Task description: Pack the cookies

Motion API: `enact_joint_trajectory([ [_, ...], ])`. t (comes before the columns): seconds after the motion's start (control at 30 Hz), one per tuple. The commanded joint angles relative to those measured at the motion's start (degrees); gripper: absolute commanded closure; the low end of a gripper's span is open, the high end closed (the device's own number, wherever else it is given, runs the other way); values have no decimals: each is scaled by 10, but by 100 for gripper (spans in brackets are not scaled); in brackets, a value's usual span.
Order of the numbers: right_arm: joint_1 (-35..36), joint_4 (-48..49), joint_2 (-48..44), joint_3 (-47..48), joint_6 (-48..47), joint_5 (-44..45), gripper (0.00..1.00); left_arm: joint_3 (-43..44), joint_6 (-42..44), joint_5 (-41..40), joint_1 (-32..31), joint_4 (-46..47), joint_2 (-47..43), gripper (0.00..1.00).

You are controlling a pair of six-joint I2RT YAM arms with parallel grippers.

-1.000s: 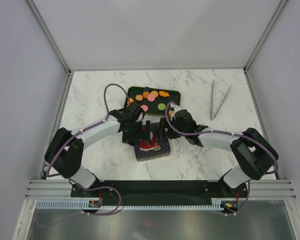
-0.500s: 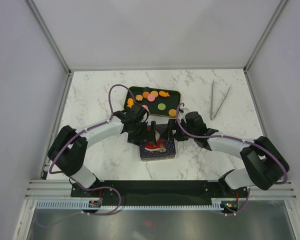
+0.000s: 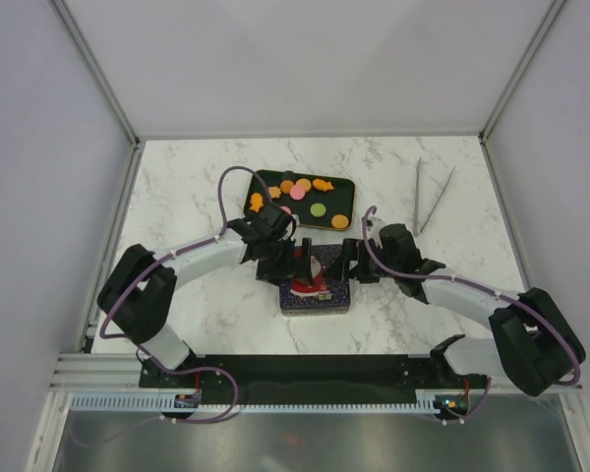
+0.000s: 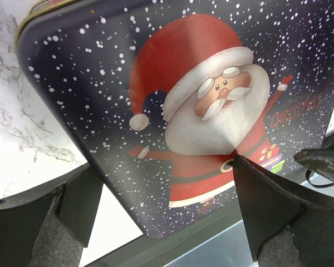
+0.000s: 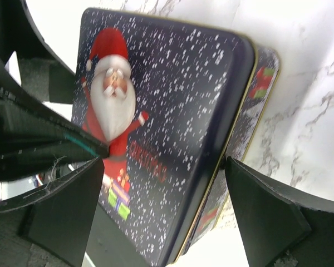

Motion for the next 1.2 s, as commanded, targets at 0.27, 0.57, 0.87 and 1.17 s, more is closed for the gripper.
enact_joint_trajectory([
  [0.27,-14,-39,-79,-58,10,-41,3,-10,16,-50,-7,8,34,0],
  [0.57,-16,-43,-124,-88,39,-45,8,-10,11,-47,-8,9,29,0],
  [0.87,-16,21,-122,-124,80,-72,22,-10,-15,-44,-25,14,5,0],
  [1.17,-16,79,-96,-152,105,-82,41,-30,-58,-47,-57,42,-2,0],
])
